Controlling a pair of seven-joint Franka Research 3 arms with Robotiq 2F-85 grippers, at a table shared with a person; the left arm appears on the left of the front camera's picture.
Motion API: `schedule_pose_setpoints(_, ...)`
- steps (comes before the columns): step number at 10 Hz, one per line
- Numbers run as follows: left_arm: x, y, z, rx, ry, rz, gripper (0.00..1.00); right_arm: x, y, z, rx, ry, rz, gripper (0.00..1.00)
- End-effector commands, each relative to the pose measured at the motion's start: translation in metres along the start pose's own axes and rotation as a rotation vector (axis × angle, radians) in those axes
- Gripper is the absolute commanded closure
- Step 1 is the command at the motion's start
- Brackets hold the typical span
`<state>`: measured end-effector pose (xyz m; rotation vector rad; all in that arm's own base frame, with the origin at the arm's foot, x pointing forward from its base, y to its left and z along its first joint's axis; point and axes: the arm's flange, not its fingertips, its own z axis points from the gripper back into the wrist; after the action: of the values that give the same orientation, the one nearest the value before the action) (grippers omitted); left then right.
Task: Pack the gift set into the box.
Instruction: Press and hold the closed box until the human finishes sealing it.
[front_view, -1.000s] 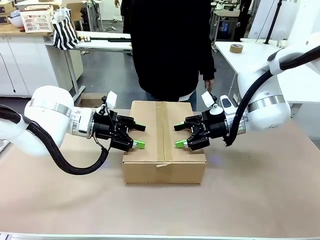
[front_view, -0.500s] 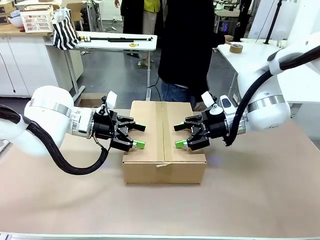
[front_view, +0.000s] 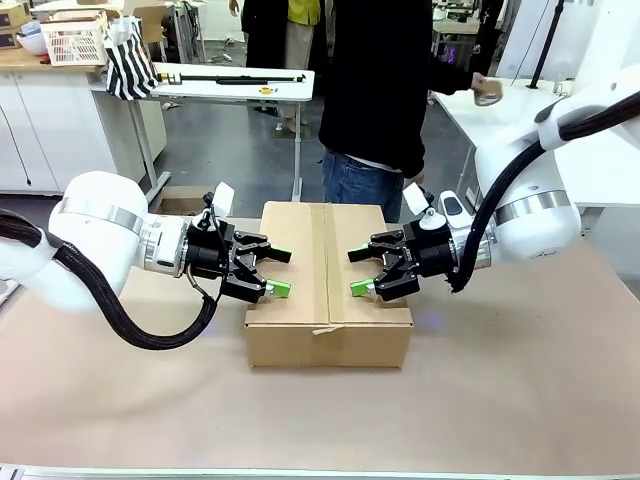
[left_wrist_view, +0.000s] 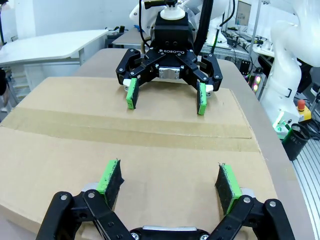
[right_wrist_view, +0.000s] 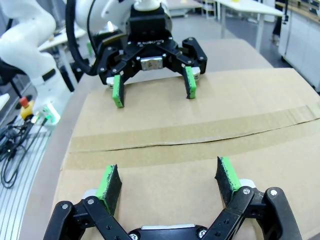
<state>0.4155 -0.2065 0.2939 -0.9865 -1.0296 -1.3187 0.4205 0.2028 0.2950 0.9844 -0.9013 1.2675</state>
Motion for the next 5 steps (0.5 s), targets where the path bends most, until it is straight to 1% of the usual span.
schedule_pose_setpoints(1,-0.0025,-0.0014,0.0003,0.001,0.006,-0.010,0.00,-0.0039,0.0023,-0.0006,-0.010,-0.004,0.004,0.00)
schedule_pose_setpoints(5,-0.0025,-0.0014,0.0003,0.001,0.006,-0.010,0.00,-0.0039,0.0023,-0.0006,-0.010,-0.004,0.004,0.00)
